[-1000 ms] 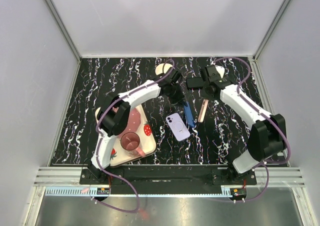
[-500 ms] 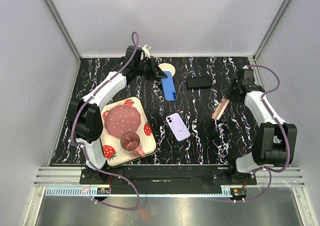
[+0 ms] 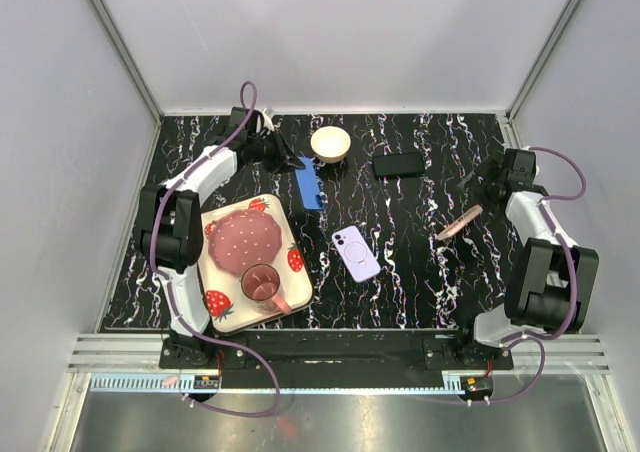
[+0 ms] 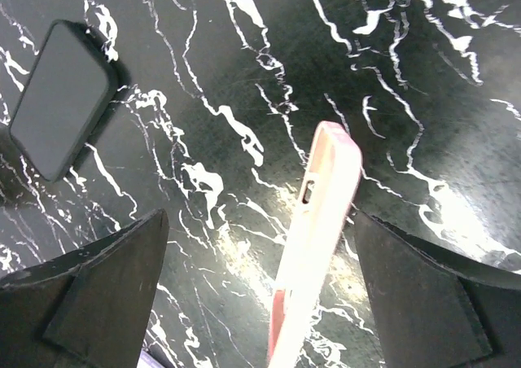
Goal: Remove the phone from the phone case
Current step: Place the phone case at the center of the board, then place the phone at the center of the board.
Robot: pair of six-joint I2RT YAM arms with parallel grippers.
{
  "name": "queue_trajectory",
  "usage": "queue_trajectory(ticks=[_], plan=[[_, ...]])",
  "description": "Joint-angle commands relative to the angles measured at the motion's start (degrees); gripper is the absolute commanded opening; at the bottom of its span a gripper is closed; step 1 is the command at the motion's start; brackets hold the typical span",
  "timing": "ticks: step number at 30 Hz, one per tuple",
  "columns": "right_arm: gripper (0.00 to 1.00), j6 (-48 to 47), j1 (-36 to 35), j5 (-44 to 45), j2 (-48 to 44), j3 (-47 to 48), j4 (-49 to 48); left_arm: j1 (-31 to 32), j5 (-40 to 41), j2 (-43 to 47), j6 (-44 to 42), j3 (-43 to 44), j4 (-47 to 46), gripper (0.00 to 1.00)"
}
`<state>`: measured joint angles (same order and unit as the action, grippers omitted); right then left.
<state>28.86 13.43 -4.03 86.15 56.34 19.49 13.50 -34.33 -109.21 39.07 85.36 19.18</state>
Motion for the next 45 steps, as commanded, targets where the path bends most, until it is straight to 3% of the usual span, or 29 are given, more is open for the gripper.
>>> queue_trajectory(ticks=[1, 4, 7, 10, 15, 18, 26, 29, 30, 32, 33, 40, 45], plan=[[1.0, -0.21, -0.16, 6.49, -5.63, 1.05, 1.96, -1.37, 1.98, -2.76, -2.16, 4.55, 0.51, 0.0], [0.99, -0.12, -0.33, 0.9, -9.32, 0.79, 2.49, -2.42, 1.72, -5.57, -2.07, 6.04, 0.86, 0.0], [1.0, -0.56, -4.89, -1.42, -12.23, 0.44, 3.8, -3.38, 2.25, -7.94, -1.9, 7.36, 1.12, 0.0], [1.0, -1.7, -15.68, -2.11, -12.94, 0.0, 5.04, -4.0, 2.25, -9.97, -1.72, 8.94, 1.47, 0.0], [1.0, -1.62, -32.71, -6.95, -9.52, -1.4, 5.99, -4.88, 5.05, -12.35, -1.02, 11.59, 2.53, 0.0], [1.0, -1.53, -40.56, -8.0, -6.53, -0.62, 7.75, -5.58, 4.97, -11.55, 1.79, 6.4, -6.86, 0.0], [1.0, -5.92, -49.29, -4.94, -0.11, 2.55, 13.82, -6.03, 6.81, -18.4, 0.04, 14.04, 0.41, 0.0], [1.0, -6.01, -49.81, -3.0, 1.99, 2.37, 14.61, -6.03, 8.48, -18.85, -0.31, 14.83, 2.7, 0.15], [1.0, -6.1, -49.99, -2.74, 2.61, 2.55, 15.05, -6.11, 8.92, -18.76, -0.4, 14.83, 3.05, 0.29], [1.0, -6.53, -51.13, -2.21, 4.37, 3.25, 15.23, -6.11, 10.24, -18.06, -0.4, 13.78, 3.76, 0.42], [1.0, -6.54, -51.66, -0.9, 4.99, 3.51, 15.41, -6.11, 10.59, -17.88, -0.31, 13.43, 3.67, 0.55], [1.0, -7.68, -55.18, 2.27, 9.21, 5.54, 15.93, -6.11, 11.3, -14.73, -0.22, 13.25, 6.57, 0.99], [1.0, -8.21, -56.32, 7.19, 12.02, 6.15, 15.94, -5.24, 10.95, -5.24, 1.27, 9.12, 5.25, 0.99]])
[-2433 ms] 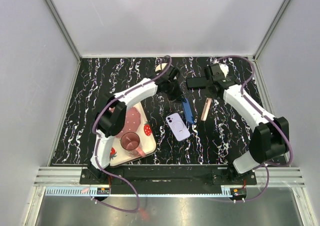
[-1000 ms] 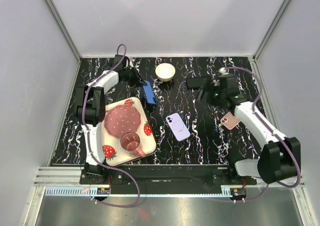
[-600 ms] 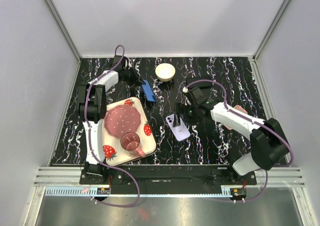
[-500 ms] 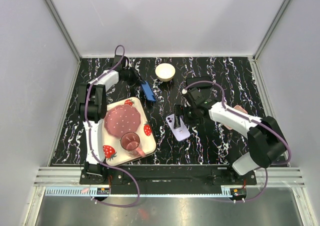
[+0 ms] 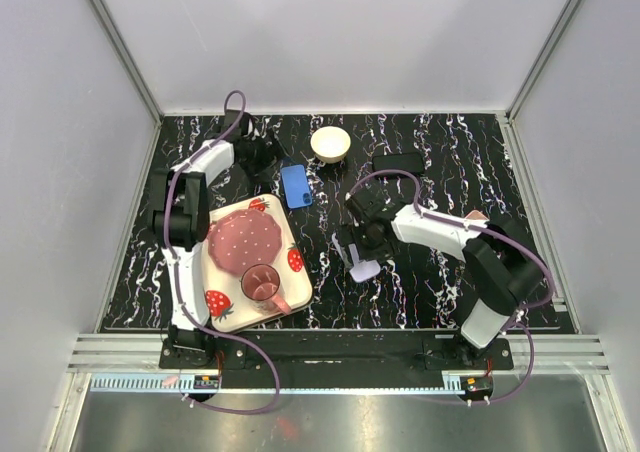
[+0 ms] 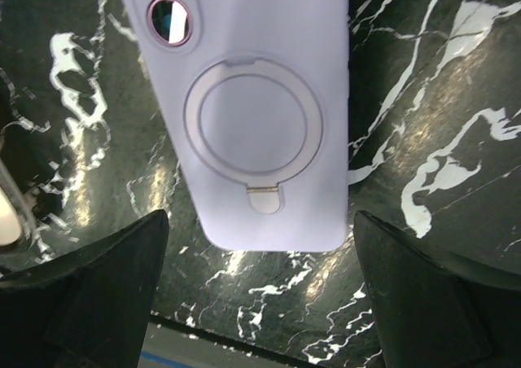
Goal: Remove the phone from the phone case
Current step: Place the phone at the center of the board.
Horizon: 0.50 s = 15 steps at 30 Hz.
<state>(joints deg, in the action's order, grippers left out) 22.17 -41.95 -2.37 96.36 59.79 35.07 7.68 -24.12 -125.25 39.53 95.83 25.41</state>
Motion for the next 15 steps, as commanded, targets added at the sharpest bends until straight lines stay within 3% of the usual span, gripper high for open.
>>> queue_trajectory(ticks=[1, 5, 15], plan=[[1.0, -1.69, -1.55, 6.41, 2.25, 2.87, 0.52, 0.58, 0.74, 13.6, 0.81, -2.31, -0.89, 0.99], [1.0, -2.92, -3.13, 10.1, 4.45, 4.8, 2.63, 0.67, 0.65, 20.28, 0.81, -5.04, -0.89, 0.99], [1.0, -1.17, -5.51, 8.79, 6.74, 4.37, 0.18, 2.16, -4.09, 30.85, 0.37, -12.24, -0.01, 0.99]])
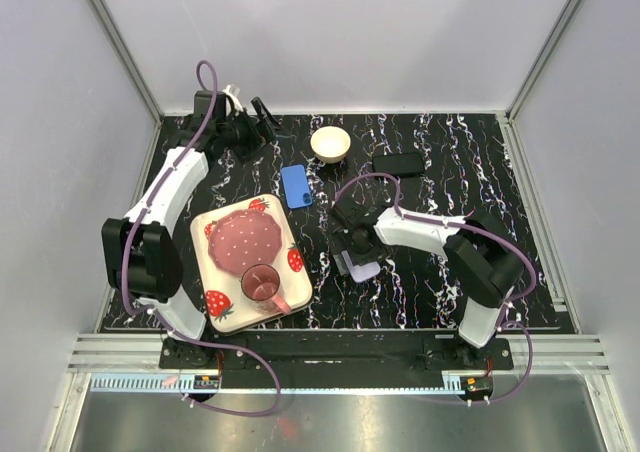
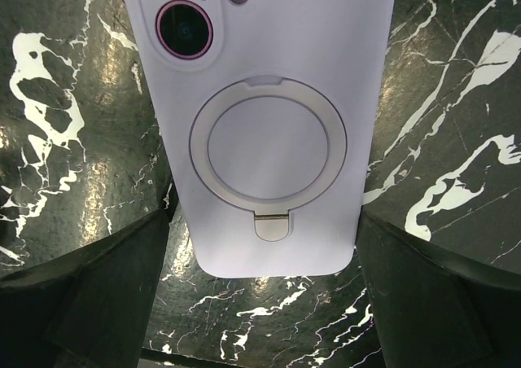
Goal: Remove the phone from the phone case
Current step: Place the phone at the center of the board, then pick up the phone at the center of the board.
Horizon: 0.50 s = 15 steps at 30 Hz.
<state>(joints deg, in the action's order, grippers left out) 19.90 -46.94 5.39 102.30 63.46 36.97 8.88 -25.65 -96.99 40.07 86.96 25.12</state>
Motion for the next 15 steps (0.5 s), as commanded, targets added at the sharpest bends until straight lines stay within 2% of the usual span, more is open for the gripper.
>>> queue_trajectory(ticks=[1, 6, 9, 13, 15], plan=[[1.0, 1.28, -0.44, 1.38, 1.49, 0.52, -1.99, 1.31, -2.56, 3.73, -0.26, -4.77, 0.54, 0.99], [0.97, 2.86, -0.52, 4.63, 2.38, 0.0, 0.12, 4.99, -2.39, 6.98, 0.87, -11.18, 2.39, 0.99], [0.84, 3.3, -0.52, 2.53, 0.01, -2.46, -2.34, 8.33, -1.51, 9.01, 1.67, -16.54, 2.04, 0.99], [0.46, 3.65, -0.52, 1.64, -2.19, -3.0, -1.47, 11.76, -3.6, 9.63, 3.87, -23.66, -0.6, 0.99], [0.35, 3.83, -0.52, 2.26, -3.15, -2.99, -0.06, 13.35, -4.93, 10.24, 4.22, -25.95, -0.87, 0.99]])
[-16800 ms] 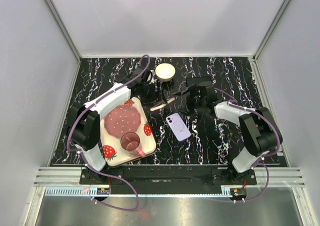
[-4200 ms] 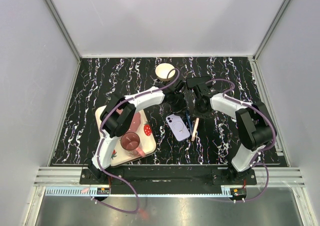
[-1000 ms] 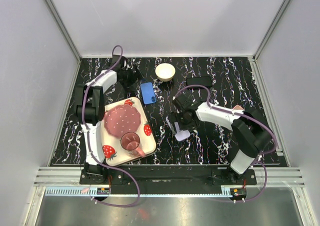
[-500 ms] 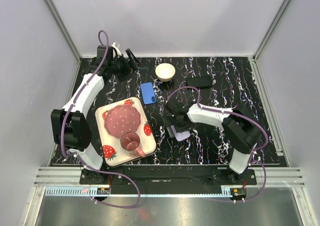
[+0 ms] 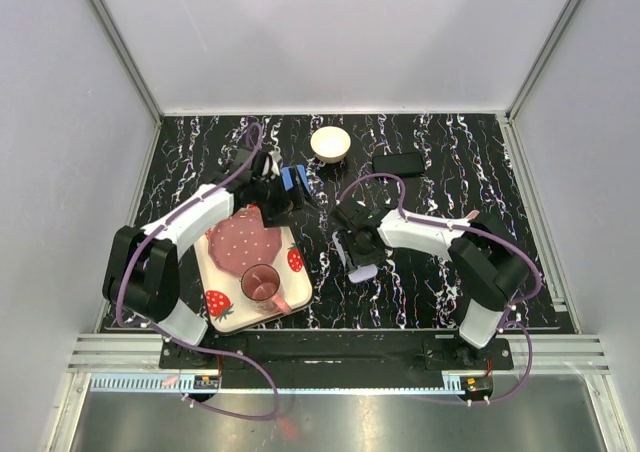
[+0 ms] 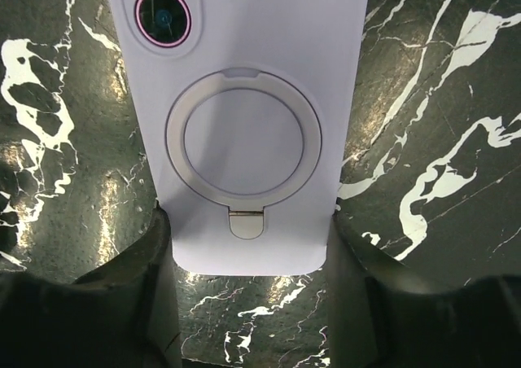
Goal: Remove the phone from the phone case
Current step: Pick up the phone at the center of the board.
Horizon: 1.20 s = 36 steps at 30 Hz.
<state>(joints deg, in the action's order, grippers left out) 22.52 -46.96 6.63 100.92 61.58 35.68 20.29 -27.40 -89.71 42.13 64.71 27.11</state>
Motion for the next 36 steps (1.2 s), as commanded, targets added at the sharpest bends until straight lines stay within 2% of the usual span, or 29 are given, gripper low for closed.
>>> queue_trajectory(ticks=[1, 3, 6, 13, 19, 25, 29, 36], plan=[[0.32, 1.47, -0.5, 1.01, -3.52, -1.46, 1.15, 2.2, -3.45, 3.92, 2.08, -4.41, -2.86, 0.99], [0.22, 1.91, -0.41, -0.21, -5.29, -1.9, 0.45, 2.38, -4.15, 4.81, 1.47, -5.64, -2.33, 0.99], [0.18, 3.22, -0.59, -1.97, -8.19, -2.17, -0.61, 2.47, -5.64, 4.72, -0.55, -5.3, -1.28, 0.99], [0.16, 9.01, 0.46, -6.45, -12.67, -3.56, -5.0, 3.43, -7.05, 4.28, 1.37, -8.1, -2.94, 0.99], [0.15, 17.98, 2.57, -15.93, -16.72, -11.03, -18.25, 7.12, -8.29, -0.19, 4.8, -8.2, -7.51, 0.99], [0.15, 22.91, 4.42, -20.95, -19.53, -16.13, -25.39, 8.71, -9.16, -6.61, 4.81, -5.22, -11.82, 0.99], [0.15, 24.23, 5.3, -21.93, -21.55, -17.37, -27.24, 9.76, -8.38, -11.09, 3.05, -0.47, -8.58, 0.96], [0.15, 24.67, 5.91, -24.12, -20.33, -15.71, -30.14, 13.01, -4.68, -16.71, 5.5, 4.55, -8.57, 0.81]])
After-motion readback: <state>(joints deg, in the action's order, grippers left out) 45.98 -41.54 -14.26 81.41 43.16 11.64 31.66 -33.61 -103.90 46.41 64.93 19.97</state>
